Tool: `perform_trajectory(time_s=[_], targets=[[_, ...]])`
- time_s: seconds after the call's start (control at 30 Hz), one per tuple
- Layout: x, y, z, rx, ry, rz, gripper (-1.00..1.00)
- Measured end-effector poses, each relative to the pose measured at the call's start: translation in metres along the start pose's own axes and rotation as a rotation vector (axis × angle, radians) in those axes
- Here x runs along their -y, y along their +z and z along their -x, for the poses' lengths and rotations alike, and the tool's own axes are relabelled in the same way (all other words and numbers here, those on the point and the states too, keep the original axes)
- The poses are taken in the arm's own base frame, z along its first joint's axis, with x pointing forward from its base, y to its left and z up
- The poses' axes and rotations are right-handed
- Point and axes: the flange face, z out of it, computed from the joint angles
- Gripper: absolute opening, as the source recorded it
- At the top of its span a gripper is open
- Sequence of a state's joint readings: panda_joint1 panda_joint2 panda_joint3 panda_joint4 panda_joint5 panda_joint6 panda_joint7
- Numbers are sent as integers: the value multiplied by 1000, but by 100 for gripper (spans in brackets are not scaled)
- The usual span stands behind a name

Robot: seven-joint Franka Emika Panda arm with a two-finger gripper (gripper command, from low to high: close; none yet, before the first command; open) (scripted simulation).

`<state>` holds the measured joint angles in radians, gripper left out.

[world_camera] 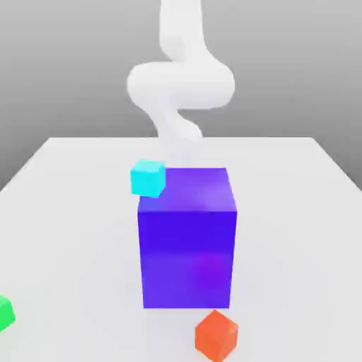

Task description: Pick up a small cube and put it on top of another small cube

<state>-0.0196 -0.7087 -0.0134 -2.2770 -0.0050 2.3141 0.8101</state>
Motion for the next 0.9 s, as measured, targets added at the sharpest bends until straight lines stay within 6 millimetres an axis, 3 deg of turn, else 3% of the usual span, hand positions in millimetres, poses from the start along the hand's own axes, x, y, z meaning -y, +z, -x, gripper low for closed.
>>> perform_trajectory(time_s=[0.23, 0.43, 0.67, 0.9], targets=[[-25, 107, -44, 69, 104, 146, 0], [-68, 197, -74, 126, 198, 266, 0], [-149, 298, -97, 187, 324, 407, 0], [-241, 392, -93, 260, 431, 537, 0]])
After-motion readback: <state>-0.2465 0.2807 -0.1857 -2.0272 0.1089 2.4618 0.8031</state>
